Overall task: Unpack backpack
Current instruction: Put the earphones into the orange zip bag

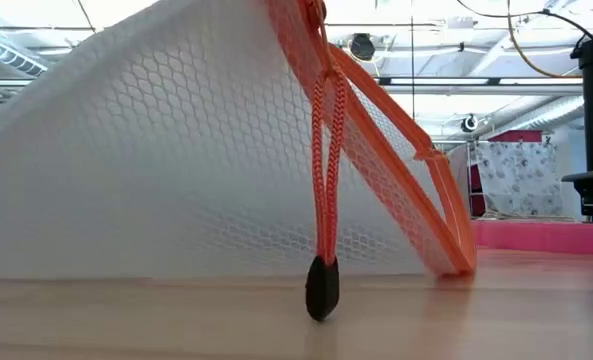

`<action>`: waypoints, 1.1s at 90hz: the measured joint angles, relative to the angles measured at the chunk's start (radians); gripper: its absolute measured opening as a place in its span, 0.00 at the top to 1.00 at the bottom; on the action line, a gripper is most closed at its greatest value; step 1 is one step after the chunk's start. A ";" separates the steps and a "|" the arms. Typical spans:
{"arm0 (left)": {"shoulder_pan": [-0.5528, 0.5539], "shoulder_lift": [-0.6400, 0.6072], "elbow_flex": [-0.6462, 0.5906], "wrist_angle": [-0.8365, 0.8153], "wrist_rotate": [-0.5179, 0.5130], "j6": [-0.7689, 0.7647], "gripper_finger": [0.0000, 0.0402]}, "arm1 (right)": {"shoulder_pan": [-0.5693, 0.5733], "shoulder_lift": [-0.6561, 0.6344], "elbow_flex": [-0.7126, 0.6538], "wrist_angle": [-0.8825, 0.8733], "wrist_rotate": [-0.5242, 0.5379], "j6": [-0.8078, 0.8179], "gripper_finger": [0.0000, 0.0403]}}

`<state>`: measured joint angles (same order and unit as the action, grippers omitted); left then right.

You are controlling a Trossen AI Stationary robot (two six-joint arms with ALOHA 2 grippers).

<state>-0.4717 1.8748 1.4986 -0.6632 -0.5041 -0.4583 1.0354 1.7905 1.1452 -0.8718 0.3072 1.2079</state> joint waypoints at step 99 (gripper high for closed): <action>0.006 0.000 0.000 0.000 -0.002 0.025 1.00 | -0.686 0.028 0.087 0.468 -0.090 -0.977 0.87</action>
<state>-0.4660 1.8751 1.4986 -0.6635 -0.5059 -0.4335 0.3492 1.8187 1.2324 -0.4035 0.2168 0.2310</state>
